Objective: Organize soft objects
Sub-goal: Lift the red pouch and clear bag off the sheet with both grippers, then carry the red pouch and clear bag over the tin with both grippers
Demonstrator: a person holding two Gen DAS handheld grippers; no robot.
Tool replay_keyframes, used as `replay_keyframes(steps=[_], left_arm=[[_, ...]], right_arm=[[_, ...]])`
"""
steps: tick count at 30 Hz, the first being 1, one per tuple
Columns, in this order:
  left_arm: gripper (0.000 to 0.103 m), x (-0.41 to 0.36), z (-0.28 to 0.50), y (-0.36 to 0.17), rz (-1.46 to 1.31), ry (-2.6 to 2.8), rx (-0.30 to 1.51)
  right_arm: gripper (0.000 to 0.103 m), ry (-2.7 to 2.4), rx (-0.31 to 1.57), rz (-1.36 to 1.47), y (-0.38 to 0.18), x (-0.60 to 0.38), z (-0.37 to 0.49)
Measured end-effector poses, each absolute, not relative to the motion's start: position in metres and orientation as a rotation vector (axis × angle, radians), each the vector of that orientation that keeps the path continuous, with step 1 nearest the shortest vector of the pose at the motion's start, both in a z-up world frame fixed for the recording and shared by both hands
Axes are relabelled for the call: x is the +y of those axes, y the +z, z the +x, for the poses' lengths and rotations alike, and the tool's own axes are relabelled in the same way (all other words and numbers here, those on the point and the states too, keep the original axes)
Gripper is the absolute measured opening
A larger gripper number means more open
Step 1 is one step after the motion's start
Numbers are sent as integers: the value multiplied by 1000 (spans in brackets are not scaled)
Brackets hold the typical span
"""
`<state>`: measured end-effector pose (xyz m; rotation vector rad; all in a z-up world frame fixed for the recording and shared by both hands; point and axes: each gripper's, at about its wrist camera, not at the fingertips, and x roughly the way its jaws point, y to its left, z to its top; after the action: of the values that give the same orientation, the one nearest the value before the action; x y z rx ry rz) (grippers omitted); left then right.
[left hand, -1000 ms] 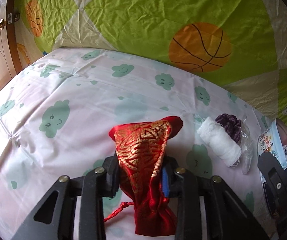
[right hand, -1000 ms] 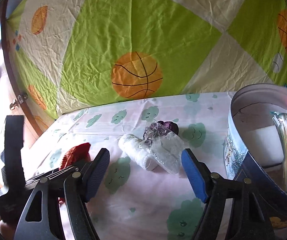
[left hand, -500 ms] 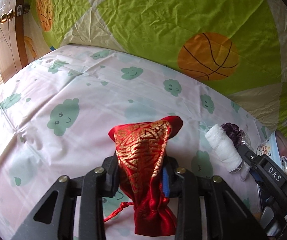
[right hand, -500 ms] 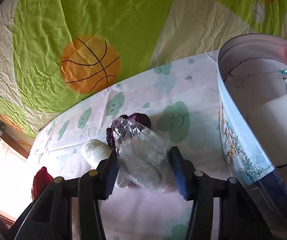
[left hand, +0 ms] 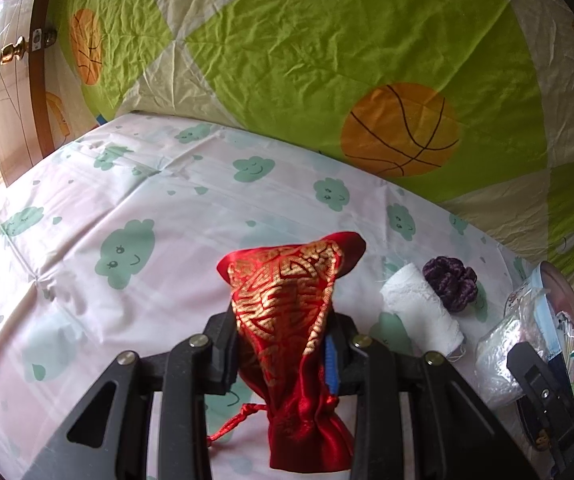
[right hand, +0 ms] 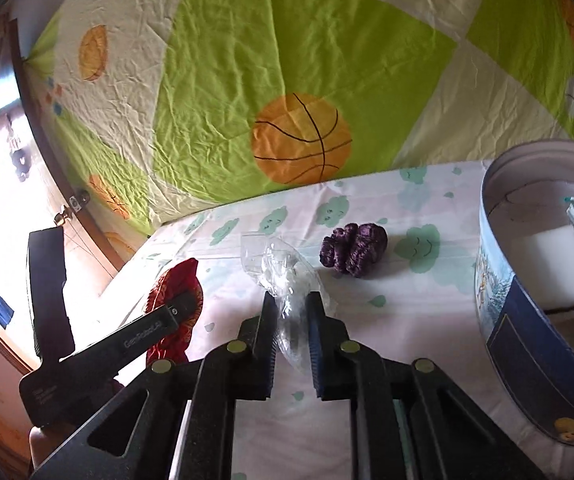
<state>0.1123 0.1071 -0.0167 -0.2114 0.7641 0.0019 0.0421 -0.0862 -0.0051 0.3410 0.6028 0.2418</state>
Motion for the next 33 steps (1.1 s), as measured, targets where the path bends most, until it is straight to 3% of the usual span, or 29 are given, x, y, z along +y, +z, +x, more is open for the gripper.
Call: replay_keyframes(steps=[16, 33], left_arm=[[32, 88, 91, 2, -186, -83, 570], [32, 53, 68, 8, -172, -111, 496]], right_arm=[[15, 115, 331, 192, 30, -131, -18], [15, 37, 230, 112, 43, -154, -36]])
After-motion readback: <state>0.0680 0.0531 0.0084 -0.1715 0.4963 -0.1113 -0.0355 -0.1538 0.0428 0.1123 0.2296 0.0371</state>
